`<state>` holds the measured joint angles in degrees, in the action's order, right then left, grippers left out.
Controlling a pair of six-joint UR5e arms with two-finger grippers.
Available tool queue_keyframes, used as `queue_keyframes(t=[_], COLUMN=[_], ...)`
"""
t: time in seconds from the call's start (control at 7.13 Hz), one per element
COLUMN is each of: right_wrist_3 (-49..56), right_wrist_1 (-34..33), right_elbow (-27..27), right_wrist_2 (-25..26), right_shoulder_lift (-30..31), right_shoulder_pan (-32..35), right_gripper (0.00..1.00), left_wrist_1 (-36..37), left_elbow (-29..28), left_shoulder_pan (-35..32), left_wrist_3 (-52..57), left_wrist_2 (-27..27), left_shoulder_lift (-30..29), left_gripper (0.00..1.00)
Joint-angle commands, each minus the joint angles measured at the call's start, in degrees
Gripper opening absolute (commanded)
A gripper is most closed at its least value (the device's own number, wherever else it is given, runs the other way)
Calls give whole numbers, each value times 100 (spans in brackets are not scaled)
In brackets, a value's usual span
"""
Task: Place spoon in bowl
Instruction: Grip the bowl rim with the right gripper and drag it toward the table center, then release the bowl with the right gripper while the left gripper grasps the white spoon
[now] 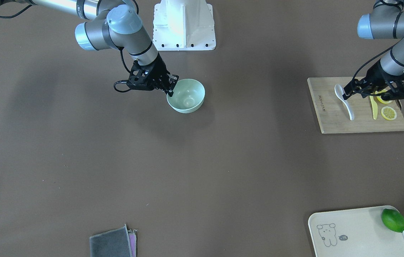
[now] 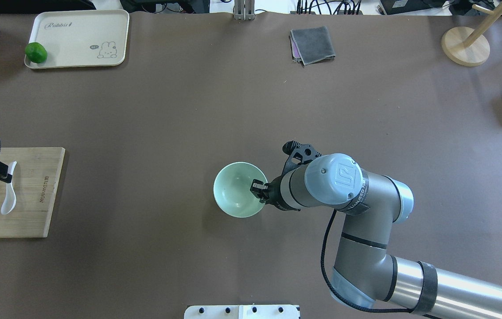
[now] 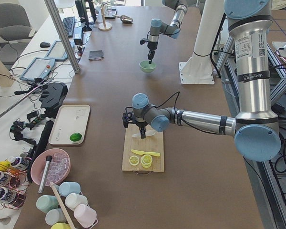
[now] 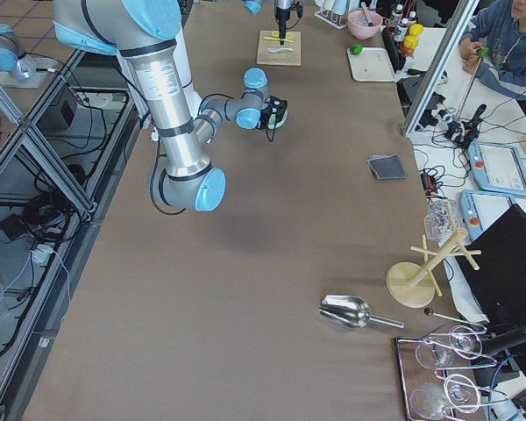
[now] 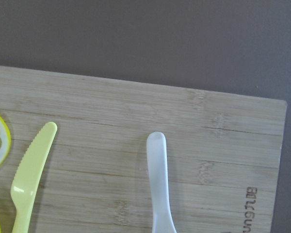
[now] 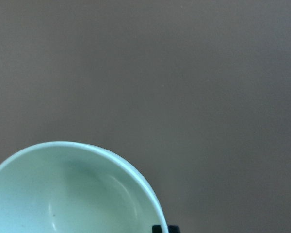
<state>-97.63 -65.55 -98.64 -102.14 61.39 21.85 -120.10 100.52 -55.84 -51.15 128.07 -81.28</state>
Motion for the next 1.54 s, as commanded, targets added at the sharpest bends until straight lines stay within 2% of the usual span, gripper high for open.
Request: queue_keyframes(t=[0.0,0.14,0.28,0.42,0.56,0.7,0.98,1.12,1.4], right_wrist_3=[-11,-11,-19,-11,-19,-2,-2,-2,-2], right_wrist_1=[-37,-28,-37,-37,-37,-28,-28,-28,-37], right_elbow=[20,12,3,12,3,-49,-59,-59,-76], right_wrist_2=[62,62,62,71,158,150,150,133,106], right_shoulder_lift=[-22,-39,-66,-48,-48,-57,-48,-48,-57], right_shoulder_pan=[-102,-102,-93,-75,-75,29,91,135,197], right_gripper=[0,0,43,97,100,100,100,100,100], left_wrist_1=[-206,-207,-207,-207,-207,-233,-469,-497,-471], left_elbow=[-198,-208,-243,-296,-383,-393,-419,-419,-280], left_shoulder_pan=[116,125,152,169,230,266,528,565,556], left_wrist_3=[-17,-18,-18,-18,-26,-44,-648,-685,-685], left_wrist_2=[-168,-169,-169,-177,-299,-335,-536,-581,-564], left_shoulder_lift=[-28,-55,-98,-151,-230,-231,-345,-354,-371], left_gripper=[72,69,67,66,66,60,33,0,0])
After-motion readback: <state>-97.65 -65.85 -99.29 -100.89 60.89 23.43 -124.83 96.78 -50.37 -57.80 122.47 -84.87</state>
